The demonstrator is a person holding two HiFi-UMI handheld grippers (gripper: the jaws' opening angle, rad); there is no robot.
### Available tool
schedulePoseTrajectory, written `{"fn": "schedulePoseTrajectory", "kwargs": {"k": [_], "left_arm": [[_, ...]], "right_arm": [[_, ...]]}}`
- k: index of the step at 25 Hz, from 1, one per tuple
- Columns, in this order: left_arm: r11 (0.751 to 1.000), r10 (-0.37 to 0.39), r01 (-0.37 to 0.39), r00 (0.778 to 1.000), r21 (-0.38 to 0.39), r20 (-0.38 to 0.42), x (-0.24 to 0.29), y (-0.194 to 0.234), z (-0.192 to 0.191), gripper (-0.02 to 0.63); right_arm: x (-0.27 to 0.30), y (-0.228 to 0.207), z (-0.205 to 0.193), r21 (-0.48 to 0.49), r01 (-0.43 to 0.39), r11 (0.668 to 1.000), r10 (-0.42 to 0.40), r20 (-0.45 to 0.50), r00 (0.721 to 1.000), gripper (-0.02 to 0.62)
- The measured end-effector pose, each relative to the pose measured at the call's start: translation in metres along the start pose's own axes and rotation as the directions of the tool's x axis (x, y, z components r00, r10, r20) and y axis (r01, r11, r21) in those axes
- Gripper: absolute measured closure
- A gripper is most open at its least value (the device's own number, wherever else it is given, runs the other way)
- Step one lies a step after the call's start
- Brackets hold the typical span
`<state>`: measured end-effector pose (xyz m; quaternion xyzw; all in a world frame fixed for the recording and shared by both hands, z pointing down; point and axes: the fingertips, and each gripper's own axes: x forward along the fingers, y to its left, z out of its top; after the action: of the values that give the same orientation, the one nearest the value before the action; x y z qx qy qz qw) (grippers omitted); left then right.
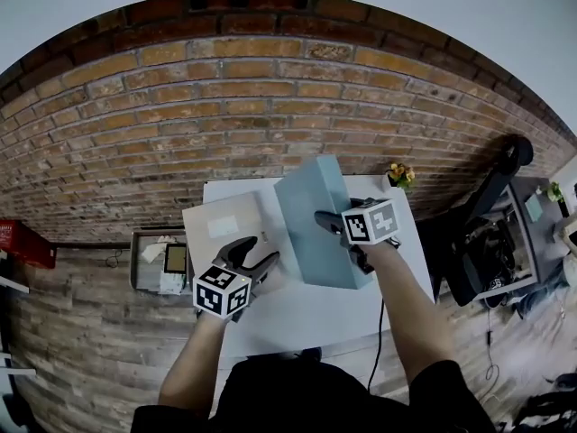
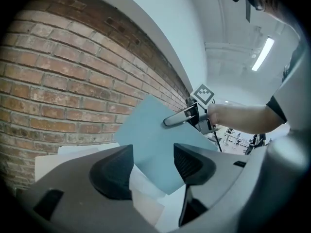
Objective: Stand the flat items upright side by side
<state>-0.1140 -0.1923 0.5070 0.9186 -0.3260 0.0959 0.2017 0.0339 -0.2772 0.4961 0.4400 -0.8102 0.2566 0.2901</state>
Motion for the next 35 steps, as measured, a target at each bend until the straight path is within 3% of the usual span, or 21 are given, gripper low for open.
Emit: {"fn": "schedulePoseTrajectory", "kwargs": {"k": [5,12,21,25,30,35], "left_arm": [[1.000,0.007,-0.006,1.000,0.009,-0.026,0.014,-0.022,-0.004,0.331],[1.000,0.021,-0.020,0.998,0.011,-0.060,0.027,-0.049,-0.015,0.334],[0.999,0.026,-0.028,0.997,-0.024,-0.076,0.038,-0.067,-0.035,0.344],[0.999,0.041,-0.042,0.997,-0.017,-0.067,0.039,-0.066,-0.032,0.348],[0.999,0.051,-0.052,0.997,-0.009,-0.058,0.040,-0.065,-0.026,0.353],[0.999,0.049,-0.050,0.997,-0.006,-0.054,0.043,-0.068,-0.025,0.357]], "right_arm": [[-0.027,-0.016,-0.002,-0.007,-0.043,0.999,0.043,0.166,0.985,0.262],[-0.057,-0.033,-0.009,-0.055,-0.012,0.998,0.031,0.356,0.934,0.262],[-0.078,-0.062,-0.024,0.009,0.090,0.996,-0.081,0.536,0.841,0.262],[-0.085,-0.064,-0.035,0.027,0.105,0.994,-0.102,0.570,0.815,0.259],[-0.094,-0.052,-0.056,-0.026,0.144,0.989,-0.103,0.575,0.812,0.258],[-0.091,-0.044,-0.088,-0.073,0.175,0.982,-0.113,0.513,0.851,0.262]]}}
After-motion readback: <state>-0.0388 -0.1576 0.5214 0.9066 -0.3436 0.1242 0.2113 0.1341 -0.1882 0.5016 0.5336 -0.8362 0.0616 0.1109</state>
